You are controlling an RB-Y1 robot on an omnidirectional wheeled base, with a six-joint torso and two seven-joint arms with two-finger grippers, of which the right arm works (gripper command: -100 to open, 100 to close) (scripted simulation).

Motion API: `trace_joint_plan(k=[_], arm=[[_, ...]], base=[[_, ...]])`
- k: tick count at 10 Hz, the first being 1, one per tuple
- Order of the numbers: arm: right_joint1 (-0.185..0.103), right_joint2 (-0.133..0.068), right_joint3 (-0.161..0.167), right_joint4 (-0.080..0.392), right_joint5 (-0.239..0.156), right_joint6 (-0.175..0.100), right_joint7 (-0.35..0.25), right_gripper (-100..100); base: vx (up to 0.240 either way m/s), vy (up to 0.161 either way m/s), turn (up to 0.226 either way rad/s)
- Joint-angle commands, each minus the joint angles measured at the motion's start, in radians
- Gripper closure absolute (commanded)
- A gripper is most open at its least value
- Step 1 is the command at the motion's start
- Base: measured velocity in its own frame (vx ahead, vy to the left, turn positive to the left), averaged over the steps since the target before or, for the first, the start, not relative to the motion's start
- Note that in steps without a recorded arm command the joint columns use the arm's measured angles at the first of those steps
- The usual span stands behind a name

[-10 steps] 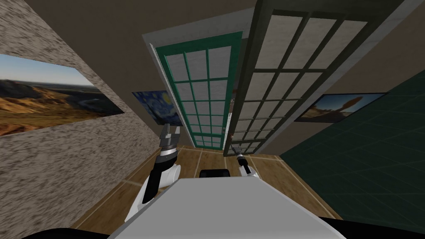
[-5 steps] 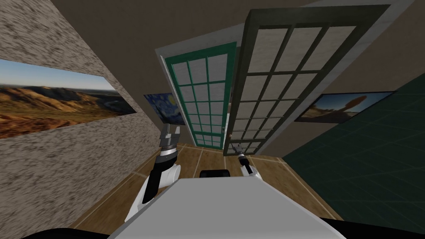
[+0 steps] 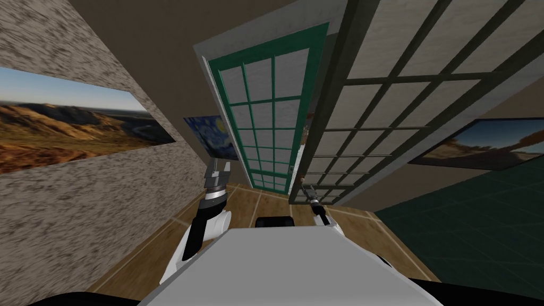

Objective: Pull the door open

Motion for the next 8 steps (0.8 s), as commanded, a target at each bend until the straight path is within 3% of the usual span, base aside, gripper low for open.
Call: trace_joint_plan(k=[1, 3, 5, 6, 8], arm=[[0.013, -0.014, -0.005, -0.02, -0.003, 0.001, -0.018, -100], [0.004, -0.02, -0.008, -0.024, -0.006, -0.002, -0.024, -100], [0.003, -0.02, -0.009, -0.016, -0.007, -0.008, -0.02, -100], [0.003, -0.02, -0.009, -0.016, -0.007, -0.008, -0.02, 100], [0.003, -0.02, -0.009, -0.016, -0.007, -0.008, -0.02, 100]], base=[[0.221, 0.039, 0.148], [0.203, 0.025, 0.088], [0.081, 0.017, -0.01], [-0.003, 0.001, 0.014], [-0.01, -0.008, 0.006]])
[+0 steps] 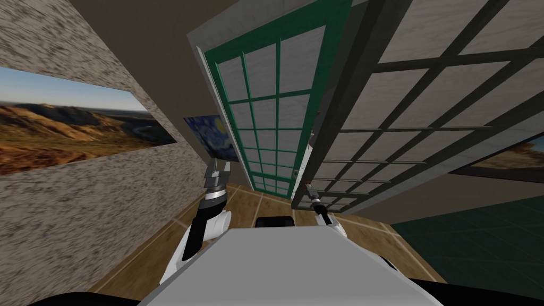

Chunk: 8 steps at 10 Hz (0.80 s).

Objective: Pull the door open

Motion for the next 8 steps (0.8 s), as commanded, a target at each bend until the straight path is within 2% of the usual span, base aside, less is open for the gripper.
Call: trace_joint_plan(k=[1, 3, 8], arm=[[0.001, 0.0, 0.0, 0.001, 0.0, -0.001, 0.0, 100], [0.001, 0.0, 0.0, 0.001, 0.0, -0.001, 0.0, 100], [0.018, -0.005, 0.018, -0.004, -0.042, 0.002, -0.089, 100]], base=[[-0.007, -0.002, 0.002], [0.0, 0.0, 0.0], [-0.055, -0.014, 0.053]])
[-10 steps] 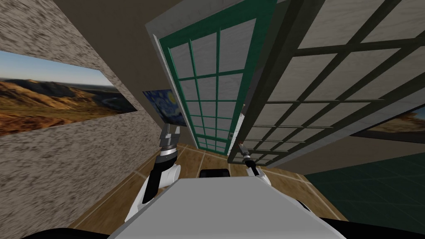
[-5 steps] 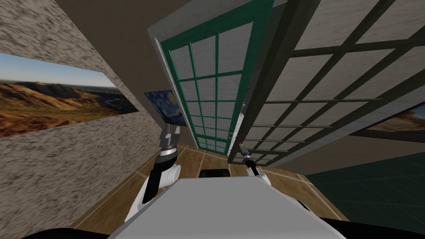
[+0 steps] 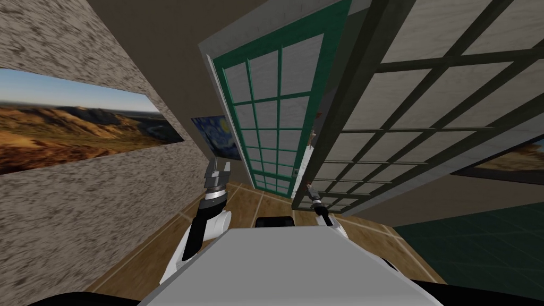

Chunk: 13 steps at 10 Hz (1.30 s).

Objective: Pull the door open

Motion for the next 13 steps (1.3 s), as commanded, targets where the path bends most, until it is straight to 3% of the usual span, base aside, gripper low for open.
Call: trace_joint_plan(k=[1, 13], arm=[[0.005, -0.002, 0.004, -0.004, -0.012, 0.004, -0.028, 100], [0.039, -0.019, 0.062, -0.028, -0.149, 0.012, -0.328, 100]], base=[[-0.04, -0.015, 0.041], [-0.047, -0.019, 0.074]])
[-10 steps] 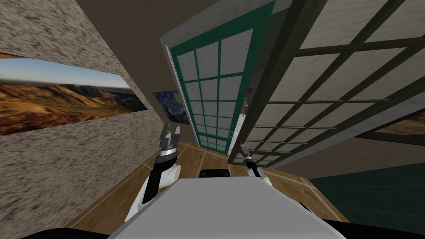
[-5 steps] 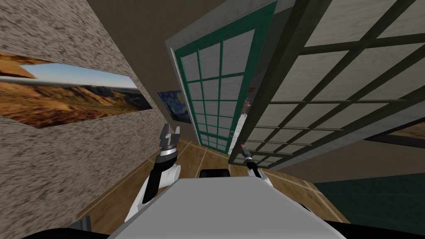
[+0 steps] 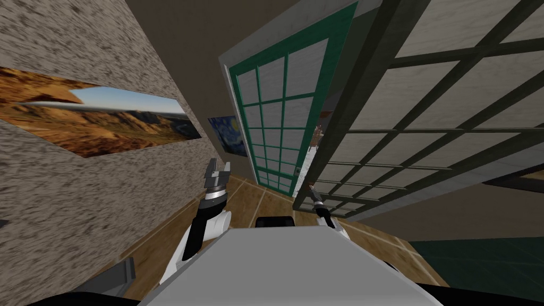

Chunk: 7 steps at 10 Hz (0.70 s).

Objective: Pull the door open

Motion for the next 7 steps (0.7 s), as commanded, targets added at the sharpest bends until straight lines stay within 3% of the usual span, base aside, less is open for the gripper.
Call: trace_joint_plan(k=[1, 7], arm=[[0.007, -0.008, 0.005, -0.005, -0.025, 0.0, -0.05, 100], [0.017, -0.014, 0.029, -0.016, -0.083, 0.003, -0.188, 100]], base=[[-0.048, -0.014, 0.082], [-0.03, -0.014, 0.056]])
